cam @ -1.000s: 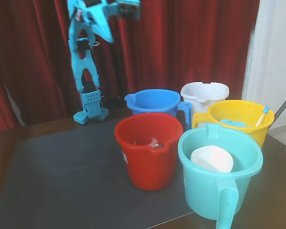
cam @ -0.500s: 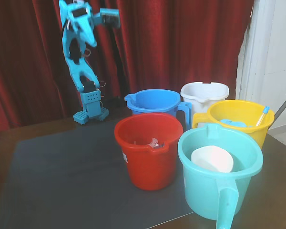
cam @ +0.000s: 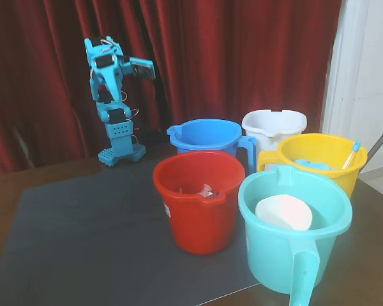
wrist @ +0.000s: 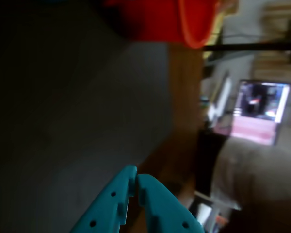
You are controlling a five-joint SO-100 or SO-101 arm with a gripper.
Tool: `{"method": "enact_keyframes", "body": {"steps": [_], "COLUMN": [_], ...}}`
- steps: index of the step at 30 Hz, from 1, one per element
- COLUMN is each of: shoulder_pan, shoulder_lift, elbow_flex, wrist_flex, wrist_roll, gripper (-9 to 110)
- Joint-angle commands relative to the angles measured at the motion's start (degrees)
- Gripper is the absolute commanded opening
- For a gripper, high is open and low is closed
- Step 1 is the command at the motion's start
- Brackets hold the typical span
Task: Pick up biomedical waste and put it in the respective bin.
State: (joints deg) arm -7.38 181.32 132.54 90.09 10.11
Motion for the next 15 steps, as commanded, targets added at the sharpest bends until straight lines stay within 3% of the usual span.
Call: {"method": "enact_keyframes", "body": {"steps": [1, 7, 15], "shoulder_pan": [4.04, 9.76, 9.14], "shoulder_lift": [-1.58, -1.76, -1.76], "elbow_flex": [2.29, 8.35, 22.41], "wrist_flex": [-2.20, -2.37, -6.50], "wrist_roll": [-0.35, -3.69, -4.57], "gripper": [0, 0, 0]}}
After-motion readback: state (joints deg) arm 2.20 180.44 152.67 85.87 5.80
